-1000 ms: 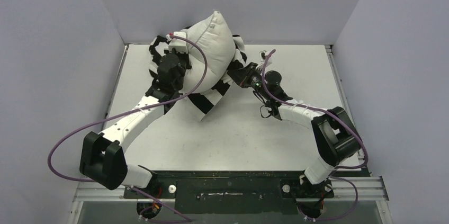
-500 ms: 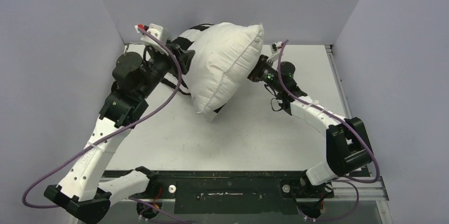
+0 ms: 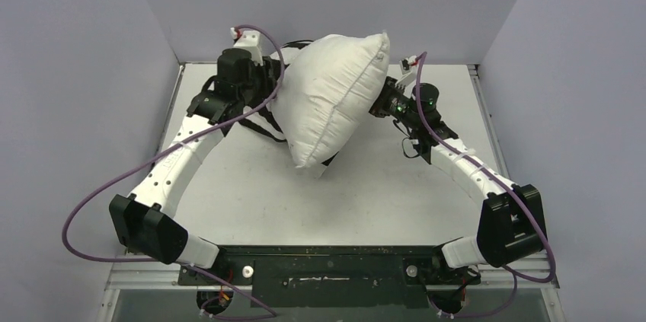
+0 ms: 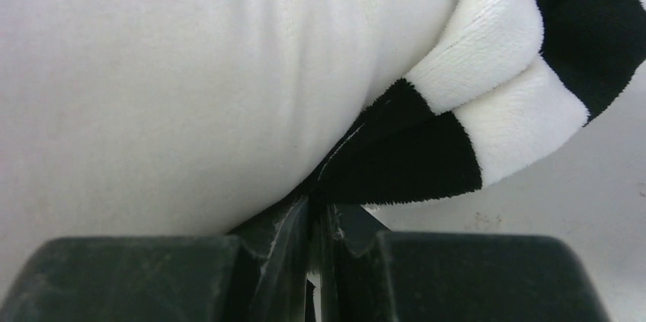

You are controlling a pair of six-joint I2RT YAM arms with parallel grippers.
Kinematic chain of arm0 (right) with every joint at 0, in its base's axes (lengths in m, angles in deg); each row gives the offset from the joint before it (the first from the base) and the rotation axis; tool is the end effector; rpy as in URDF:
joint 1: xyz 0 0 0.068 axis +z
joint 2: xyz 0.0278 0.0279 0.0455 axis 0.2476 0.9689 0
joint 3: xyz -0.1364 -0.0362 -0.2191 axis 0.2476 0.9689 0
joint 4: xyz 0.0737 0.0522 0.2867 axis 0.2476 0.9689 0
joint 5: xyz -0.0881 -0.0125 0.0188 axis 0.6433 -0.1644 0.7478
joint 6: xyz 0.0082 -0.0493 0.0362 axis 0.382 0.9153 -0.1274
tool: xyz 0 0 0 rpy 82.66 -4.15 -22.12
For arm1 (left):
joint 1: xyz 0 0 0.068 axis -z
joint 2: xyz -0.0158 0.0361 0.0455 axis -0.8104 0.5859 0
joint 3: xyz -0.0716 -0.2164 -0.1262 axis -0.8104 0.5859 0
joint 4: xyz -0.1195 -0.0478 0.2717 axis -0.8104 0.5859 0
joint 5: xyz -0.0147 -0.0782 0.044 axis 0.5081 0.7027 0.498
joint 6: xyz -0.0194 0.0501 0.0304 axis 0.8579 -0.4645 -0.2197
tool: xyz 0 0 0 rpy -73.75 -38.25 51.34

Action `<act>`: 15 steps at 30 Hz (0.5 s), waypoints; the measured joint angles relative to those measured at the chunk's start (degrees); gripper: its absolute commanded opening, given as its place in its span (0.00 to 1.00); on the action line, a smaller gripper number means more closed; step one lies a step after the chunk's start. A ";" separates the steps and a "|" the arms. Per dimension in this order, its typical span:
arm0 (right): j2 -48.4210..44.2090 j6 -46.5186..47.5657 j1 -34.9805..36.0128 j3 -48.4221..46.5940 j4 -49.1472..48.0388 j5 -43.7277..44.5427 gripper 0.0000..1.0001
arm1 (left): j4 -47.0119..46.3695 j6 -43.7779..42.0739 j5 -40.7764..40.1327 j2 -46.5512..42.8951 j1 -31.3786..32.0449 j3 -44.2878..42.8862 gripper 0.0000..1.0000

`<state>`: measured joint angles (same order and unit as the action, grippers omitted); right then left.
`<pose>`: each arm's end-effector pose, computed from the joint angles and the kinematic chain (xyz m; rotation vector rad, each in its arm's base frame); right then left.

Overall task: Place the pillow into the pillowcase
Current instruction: Stuff the pillow into the pillowcase.

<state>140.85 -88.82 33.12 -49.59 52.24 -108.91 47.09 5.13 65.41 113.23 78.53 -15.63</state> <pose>0.3489 0.1433 0.2864 -0.0352 1.8085 1.2394 0.3515 -0.1505 0.3845 0.0740 2.0048 -0.2552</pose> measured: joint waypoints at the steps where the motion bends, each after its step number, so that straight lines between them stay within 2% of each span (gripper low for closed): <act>1: -0.02 0.17 -0.20 0.02 0.37 -0.24 0.00 | -0.09 1.01 0.44 -0.17 -1.66 0.42 0.45; 3: -0.09 0.59 -0.46 0.02 0.39 -0.57 0.00 | -1.16 2.47 3.06 -0.61 -4.50 1.07 0.47; 8: -0.09 1.95 -1.01 0.15 0.35 -1.55 0.00 | -7.98 7.89 18.91 -2.36 -13.33 6.58 0.50; 15: -0.07 4.46 -2.62 0.76 0.35 -3.98 0.00 | -10.47 8.35 28.37 -2.49 -13.88 10.40 0.49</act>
<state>140.78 -84.37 30.50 -48.82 52.59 -112.89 36.62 13.48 93.78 110.73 64.65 -5.22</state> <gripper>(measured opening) 0.073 0.495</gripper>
